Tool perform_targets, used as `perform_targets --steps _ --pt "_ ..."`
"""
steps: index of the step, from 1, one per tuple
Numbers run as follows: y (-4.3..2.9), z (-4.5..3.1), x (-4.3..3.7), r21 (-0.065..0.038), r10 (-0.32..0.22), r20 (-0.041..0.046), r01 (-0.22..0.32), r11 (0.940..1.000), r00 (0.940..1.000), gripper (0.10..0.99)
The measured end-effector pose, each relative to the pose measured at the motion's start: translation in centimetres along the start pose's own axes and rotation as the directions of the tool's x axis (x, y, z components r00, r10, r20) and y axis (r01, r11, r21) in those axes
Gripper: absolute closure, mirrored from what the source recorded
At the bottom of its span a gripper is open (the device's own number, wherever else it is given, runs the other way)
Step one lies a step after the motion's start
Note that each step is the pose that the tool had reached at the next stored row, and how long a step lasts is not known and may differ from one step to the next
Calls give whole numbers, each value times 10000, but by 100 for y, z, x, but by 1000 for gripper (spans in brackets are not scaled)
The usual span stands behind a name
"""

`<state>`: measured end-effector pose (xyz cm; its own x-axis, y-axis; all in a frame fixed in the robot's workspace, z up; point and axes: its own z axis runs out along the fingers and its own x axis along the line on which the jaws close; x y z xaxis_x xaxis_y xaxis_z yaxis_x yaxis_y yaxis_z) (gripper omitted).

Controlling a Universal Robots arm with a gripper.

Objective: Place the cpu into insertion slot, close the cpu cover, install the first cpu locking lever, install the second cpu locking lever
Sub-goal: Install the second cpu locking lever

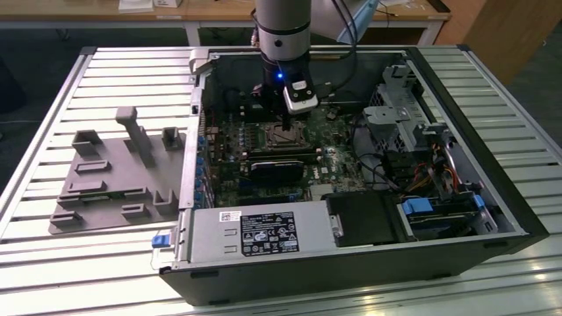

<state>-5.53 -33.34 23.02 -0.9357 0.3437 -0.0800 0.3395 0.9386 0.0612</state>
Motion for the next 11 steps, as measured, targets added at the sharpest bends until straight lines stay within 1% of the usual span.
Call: perform_targets --steps 7,10,11 --pt "-8 0 -3 6 -1 3 1 10000 10000 984" --pt "-17 0 -6 81 -8 30 8 10000 10000 984" --pt "-19 0 -7 131 -12 48 12 9999 10000 984"
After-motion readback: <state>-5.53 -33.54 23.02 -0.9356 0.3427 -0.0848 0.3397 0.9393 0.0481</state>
